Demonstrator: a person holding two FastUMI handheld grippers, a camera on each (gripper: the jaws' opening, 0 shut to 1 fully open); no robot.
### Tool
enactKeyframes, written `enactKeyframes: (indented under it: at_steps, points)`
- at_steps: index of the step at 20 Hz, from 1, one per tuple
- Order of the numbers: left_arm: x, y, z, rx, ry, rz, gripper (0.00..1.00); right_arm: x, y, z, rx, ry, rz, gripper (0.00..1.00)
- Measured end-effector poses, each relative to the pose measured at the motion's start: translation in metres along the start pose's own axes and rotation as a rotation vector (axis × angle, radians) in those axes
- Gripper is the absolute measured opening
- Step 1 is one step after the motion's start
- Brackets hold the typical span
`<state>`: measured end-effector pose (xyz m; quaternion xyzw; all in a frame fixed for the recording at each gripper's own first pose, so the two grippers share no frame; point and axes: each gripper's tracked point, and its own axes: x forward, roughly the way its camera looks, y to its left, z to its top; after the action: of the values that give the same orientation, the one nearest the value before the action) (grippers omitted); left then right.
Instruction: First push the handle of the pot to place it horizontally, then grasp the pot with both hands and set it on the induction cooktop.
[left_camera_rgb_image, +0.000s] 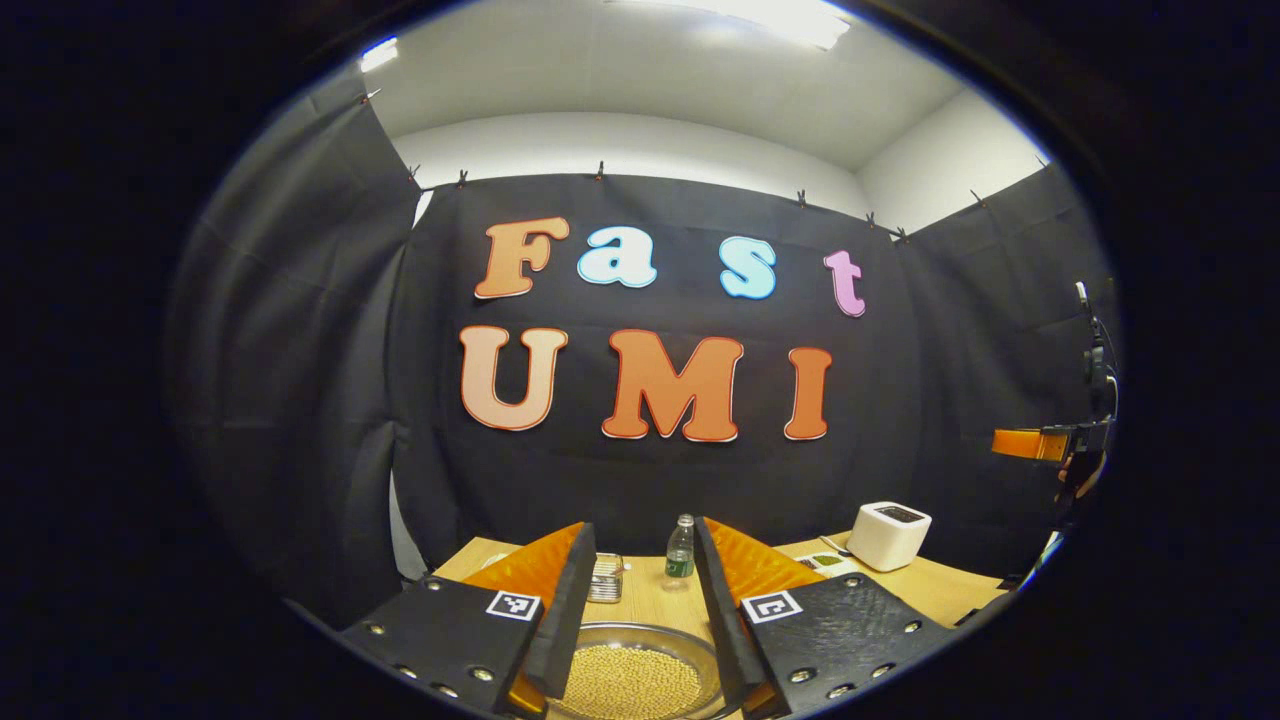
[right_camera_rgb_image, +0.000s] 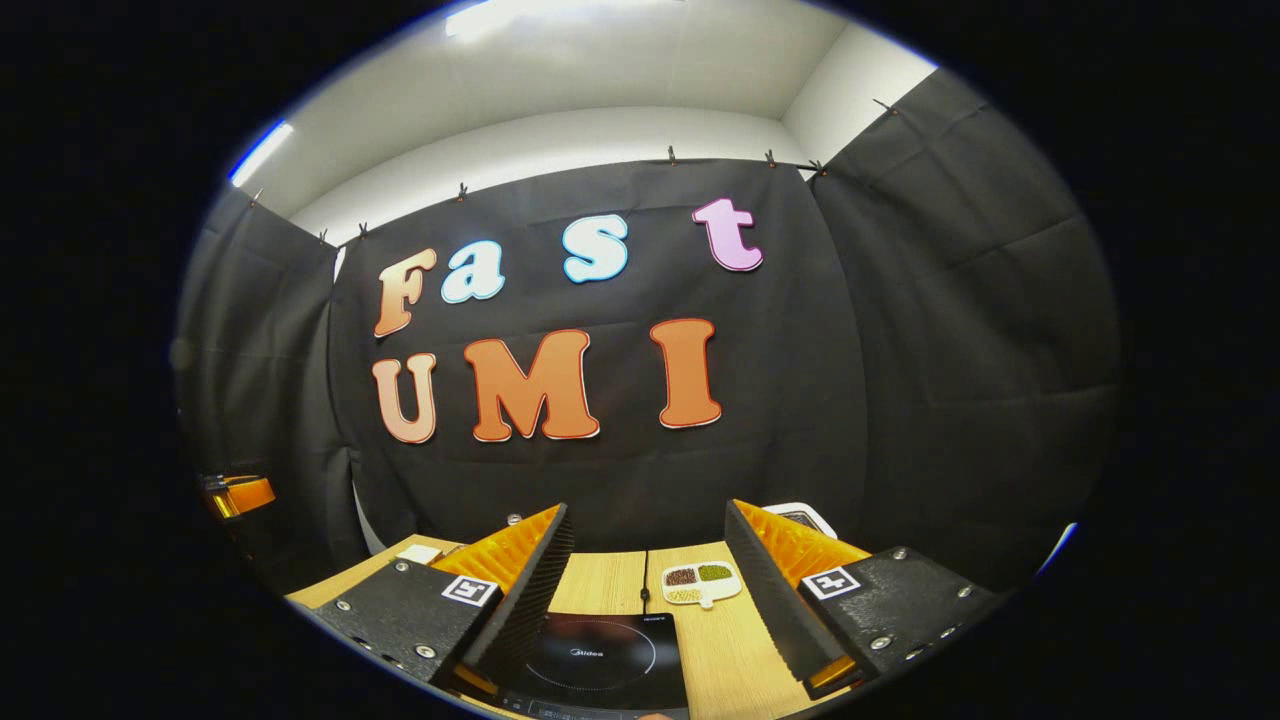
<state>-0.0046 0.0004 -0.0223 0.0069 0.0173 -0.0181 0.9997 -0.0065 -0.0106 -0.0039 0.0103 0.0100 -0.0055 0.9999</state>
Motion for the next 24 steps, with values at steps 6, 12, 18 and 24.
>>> enactKeyframes:
  at_steps: [6,12,18,24]
  points:
    - [-0.004,0.002,-0.025,-0.038,0.045,-0.017,0.26,0.002,-0.002,0.0,0.003,-0.003,-0.008,0.95]
    - [-0.022,-0.008,-0.071,0.005,0.148,-0.063,0.02,0.005,-0.003,-0.007,0.001,0.005,-0.014,0.95]
    - [-0.045,-0.027,-0.125,0.024,0.261,-0.118,0.02,0.007,-0.007,-0.013,0.008,0.012,-0.022,0.95]
    - [-0.065,-0.046,-0.177,-0.001,0.373,-0.187,0.02,0.007,-0.01,-0.02,-0.013,0.017,-0.037,0.95]
